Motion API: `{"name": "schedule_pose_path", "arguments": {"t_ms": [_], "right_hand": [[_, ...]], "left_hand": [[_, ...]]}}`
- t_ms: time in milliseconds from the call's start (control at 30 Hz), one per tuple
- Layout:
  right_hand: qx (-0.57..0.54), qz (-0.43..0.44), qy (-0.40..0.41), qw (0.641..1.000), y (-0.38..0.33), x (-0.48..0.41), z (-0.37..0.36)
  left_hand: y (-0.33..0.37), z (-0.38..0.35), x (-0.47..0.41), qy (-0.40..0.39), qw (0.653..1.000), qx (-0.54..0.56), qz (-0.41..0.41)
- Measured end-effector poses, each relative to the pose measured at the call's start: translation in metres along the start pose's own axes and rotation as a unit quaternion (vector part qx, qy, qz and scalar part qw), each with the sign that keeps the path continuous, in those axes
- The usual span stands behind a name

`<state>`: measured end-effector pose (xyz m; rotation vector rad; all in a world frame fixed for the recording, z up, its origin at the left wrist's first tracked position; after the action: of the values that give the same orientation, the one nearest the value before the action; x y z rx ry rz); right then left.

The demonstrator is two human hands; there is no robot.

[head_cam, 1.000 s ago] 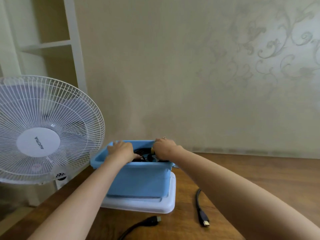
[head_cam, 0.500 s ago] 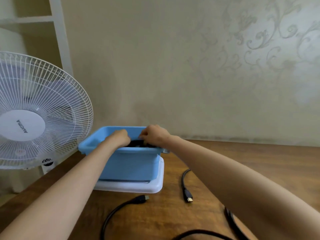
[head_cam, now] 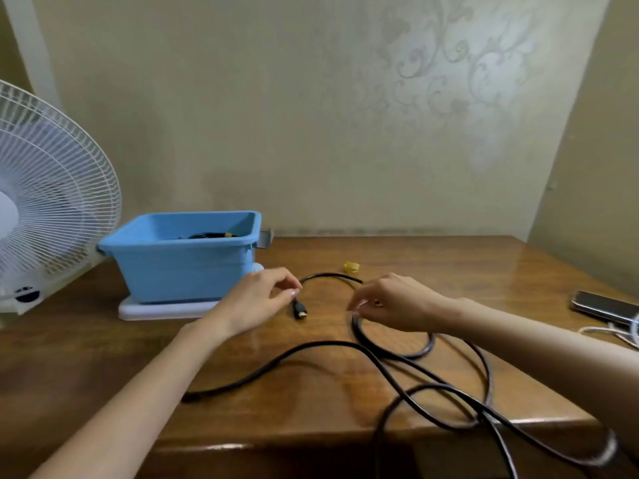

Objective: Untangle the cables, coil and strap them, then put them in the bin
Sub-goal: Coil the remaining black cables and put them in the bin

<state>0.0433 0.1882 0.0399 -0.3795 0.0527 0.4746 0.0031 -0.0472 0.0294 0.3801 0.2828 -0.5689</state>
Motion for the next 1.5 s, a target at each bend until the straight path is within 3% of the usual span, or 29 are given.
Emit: {"name": "schedule_pose_path", "arguments": {"t_ms": [200, 333, 433, 633, 767, 833, 933, 1033, 1167, 1300, 1500], "right_hand": [[-0.035, -0.162, -0.071, 0.984, 0.064, 0.055, -0.002], [-0.102, -0.194, -0.105, 0.970, 0.068, 0.072, -0.007], [-0.050, -0.174, -0.085, 0.980, 0.066, 0.070, -0.023], [-0.053, -0.156, -0.077, 0.983, 0.071, 0.045, -0.025], [0.060, -0.155, -0.092, 0.982, 0.090, 0.014, -0.013], [0.062, -0.177, -0.064, 0.980, 0.100, -0.001, -0.005], [-0.109, -0.194, 0.075, 0.972, 0.113, -0.025, 0.020], [-0.208, -0.127, 0.182, 0.953, 0.117, -0.044, 0.054], [-0.282, -0.029, 0.201, 0.938, 0.104, -0.058, 0.092], [-0.392, 0.027, 0.218, 0.894, 0.100, -0.063, 0.113], [-0.497, 0.064, 0.292, 0.815, 0.111, -0.064, 0.128]], "left_hand": [[0.028, -0.031, 0.006, -0.119, 0.991, -0.018, -0.060], [0.045, -0.040, 0.002, -0.183, 0.979, -0.013, -0.088], [0.053, -0.049, 0.002, -0.236, 0.966, -0.005, -0.108], [0.040, -0.067, -0.011, -0.179, 0.974, -0.072, -0.119], [0.023, -0.077, -0.029, -0.085, 0.991, -0.096, -0.039], [0.013, -0.083, -0.038, -0.048, 0.995, -0.084, 0.024], [0.001, -0.085, -0.050, -0.017, 0.996, -0.034, 0.084], [-0.004, -0.084, -0.057, -0.010, 0.998, -0.009, 0.069], [-0.006, -0.084, -0.066, -0.027, 0.999, -0.001, 0.017], [0.003, -0.087, -0.069, -0.060, 0.997, 0.048, -0.016], [0.010, -0.095, -0.067, -0.171, 0.982, 0.070, -0.038]]}}
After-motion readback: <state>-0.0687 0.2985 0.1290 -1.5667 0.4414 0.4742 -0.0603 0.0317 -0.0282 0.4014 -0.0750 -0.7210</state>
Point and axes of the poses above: each hand's wrist, its own x-axis away from the middle knuckle, its own z-axis out of the back of the hand, y = z × x, the point moved 1 cm from there along -x, towards the middle knuckle, and after that the axes turned 15 degrees about -x, right-handed, at the moved point
